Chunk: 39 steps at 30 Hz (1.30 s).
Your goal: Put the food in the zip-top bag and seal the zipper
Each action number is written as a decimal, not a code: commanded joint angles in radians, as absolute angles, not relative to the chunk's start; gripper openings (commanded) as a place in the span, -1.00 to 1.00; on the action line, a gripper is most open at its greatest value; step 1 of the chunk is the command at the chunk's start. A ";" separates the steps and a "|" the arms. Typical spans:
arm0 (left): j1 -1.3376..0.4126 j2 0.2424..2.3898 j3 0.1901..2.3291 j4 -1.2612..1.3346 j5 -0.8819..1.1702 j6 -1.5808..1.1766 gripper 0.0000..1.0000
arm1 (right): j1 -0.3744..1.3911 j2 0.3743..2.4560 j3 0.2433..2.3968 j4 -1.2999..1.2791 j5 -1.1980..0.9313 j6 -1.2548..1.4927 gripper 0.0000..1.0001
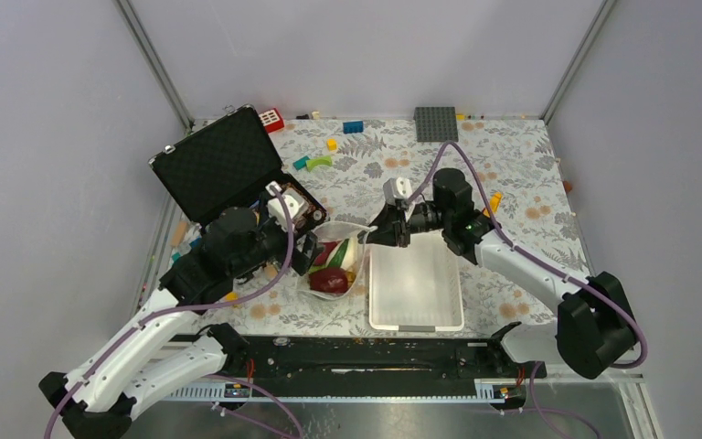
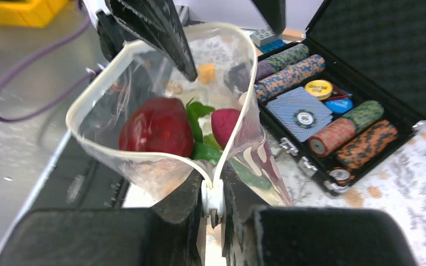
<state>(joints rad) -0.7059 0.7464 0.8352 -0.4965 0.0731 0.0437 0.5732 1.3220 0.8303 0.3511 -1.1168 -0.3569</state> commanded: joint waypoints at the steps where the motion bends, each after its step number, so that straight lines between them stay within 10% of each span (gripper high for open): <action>1: -0.705 0.733 0.982 -0.437 0.030 0.042 0.97 | 0.570 1.262 0.888 0.389 -1.084 -0.015 -1.00; 16: -0.707 0.906 1.133 -0.354 0.422 0.122 0.98 | 0.753 1.136 1.184 -0.559 -0.245 0.062 -1.00; 39: -0.799 1.100 1.160 -0.368 0.453 0.105 0.98 | 0.798 1.259 1.308 -0.467 -0.528 -0.099 -0.88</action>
